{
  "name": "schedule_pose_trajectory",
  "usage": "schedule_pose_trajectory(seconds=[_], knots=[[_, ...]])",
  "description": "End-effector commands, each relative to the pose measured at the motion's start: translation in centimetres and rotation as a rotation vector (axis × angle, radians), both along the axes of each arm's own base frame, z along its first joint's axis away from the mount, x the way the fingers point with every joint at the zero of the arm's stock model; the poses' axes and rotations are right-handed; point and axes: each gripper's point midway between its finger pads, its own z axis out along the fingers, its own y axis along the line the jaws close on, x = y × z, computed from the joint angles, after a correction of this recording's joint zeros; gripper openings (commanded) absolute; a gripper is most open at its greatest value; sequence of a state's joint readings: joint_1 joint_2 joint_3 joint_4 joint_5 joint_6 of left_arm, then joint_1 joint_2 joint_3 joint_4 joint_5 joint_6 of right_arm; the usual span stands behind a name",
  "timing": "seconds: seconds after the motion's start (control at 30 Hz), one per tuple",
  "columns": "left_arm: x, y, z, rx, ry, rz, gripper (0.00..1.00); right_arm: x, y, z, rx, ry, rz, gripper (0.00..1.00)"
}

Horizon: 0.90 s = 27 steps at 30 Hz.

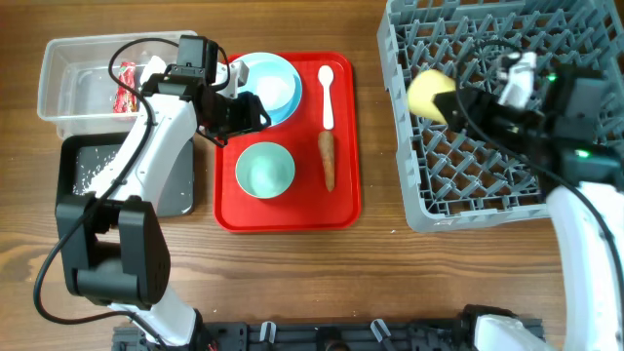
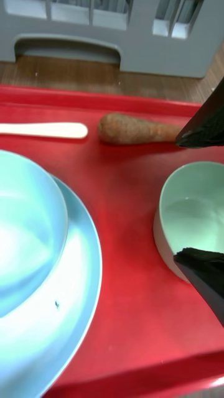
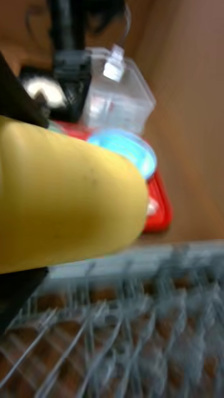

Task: Sort waste into correct bins and load items into the dishwasher rack
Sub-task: 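Carry the yellow cup right and lower it into the grey dish rack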

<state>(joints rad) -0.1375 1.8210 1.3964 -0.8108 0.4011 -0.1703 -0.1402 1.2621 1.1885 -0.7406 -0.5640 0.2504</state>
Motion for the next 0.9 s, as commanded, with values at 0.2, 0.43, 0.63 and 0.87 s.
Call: schedule_pose_trajectory(seconds=[0.2, 0.43, 0.63, 0.87], knots=[[0.4, 0.5, 0.4, 0.038, -0.020, 0.006, 0.55, -7.0, -5.1, -4.4, -0.352, 0.384, -0.096, 0.52], [0.4, 0.5, 0.4, 0.041, -0.021, 0.007, 0.56, -8.0, -4.0, -7.9, -0.390, 0.565, -0.024, 0.52], [0.4, 0.7, 0.3, 0.052, -0.022, 0.011, 0.56, -7.8, -2.3, -10.4, -0.416, 0.661, 0.047, 0.52], [0.4, 0.8, 0.3, 0.054, -0.022, 0.012, 0.59, -7.9, -2.4, -12.7, -0.449, 0.771, 0.018, 0.53]])
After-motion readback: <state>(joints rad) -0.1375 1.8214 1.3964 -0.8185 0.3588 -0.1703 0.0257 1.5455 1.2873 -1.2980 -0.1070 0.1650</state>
